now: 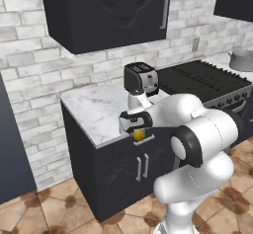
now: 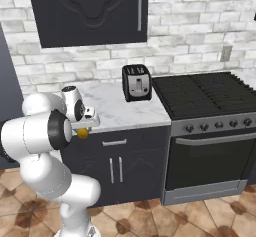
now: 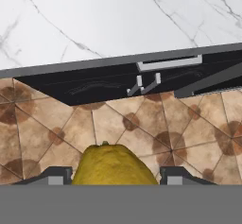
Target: Turn on the sink faucet. Then move the lemon from the counter to the sink. Turn off the sink. Move the vegetable from the sink to the pot next to the stove. Finally move the pot to the rear left burner.
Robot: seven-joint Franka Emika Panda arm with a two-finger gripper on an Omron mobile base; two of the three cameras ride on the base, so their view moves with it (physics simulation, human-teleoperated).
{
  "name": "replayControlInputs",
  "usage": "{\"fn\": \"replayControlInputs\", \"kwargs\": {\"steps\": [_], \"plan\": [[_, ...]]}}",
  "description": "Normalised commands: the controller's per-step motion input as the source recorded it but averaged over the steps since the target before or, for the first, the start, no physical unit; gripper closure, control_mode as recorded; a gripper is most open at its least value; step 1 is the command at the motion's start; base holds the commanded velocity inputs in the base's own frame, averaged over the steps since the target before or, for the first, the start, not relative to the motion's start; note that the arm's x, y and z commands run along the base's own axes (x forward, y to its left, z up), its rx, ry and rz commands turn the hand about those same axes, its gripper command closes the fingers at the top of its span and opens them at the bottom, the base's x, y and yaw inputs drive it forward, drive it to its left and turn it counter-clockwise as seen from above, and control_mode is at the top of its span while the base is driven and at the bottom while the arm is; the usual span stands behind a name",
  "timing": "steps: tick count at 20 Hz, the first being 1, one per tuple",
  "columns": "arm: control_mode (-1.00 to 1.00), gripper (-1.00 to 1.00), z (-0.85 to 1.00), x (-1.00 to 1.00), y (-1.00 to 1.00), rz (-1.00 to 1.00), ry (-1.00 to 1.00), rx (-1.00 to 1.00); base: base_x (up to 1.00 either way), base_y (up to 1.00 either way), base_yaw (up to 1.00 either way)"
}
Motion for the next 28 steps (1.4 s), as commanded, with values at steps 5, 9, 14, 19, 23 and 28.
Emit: {"fn": "replayControlInputs", "kwargs": {"steps": [5, 9, 14, 19, 23, 28], "plan": [[1.0, 1.0, 0.0, 0.0, 0.0, 0.0, 0.0, 0.0, 0.03, -0.79, 0.17], [1.0, 1.0, 0.0, 0.0, 0.0, 0.0, 0.0, 0.0, 0.05, -0.78, 0.16], [1.0, 1.0, 0.0, 0.0, 0.0, 0.0, 0.0, 0.0, 0.04, -0.8, 0.15], [1.0, 1.0, 0.0, 0.0, 0.0, 0.0, 0.0, 0.0, 0.04, -0.78, 0.15], [1.0, 1.0, 0.0, 0.0, 0.0, 0.0, 0.0, 0.0, 0.06, -0.71, 0.15], [1.0, 1.0, 0.0, 0.0, 0.0, 0.0, 0.0, 0.0, 0.1, -0.65, 0.16]]}}
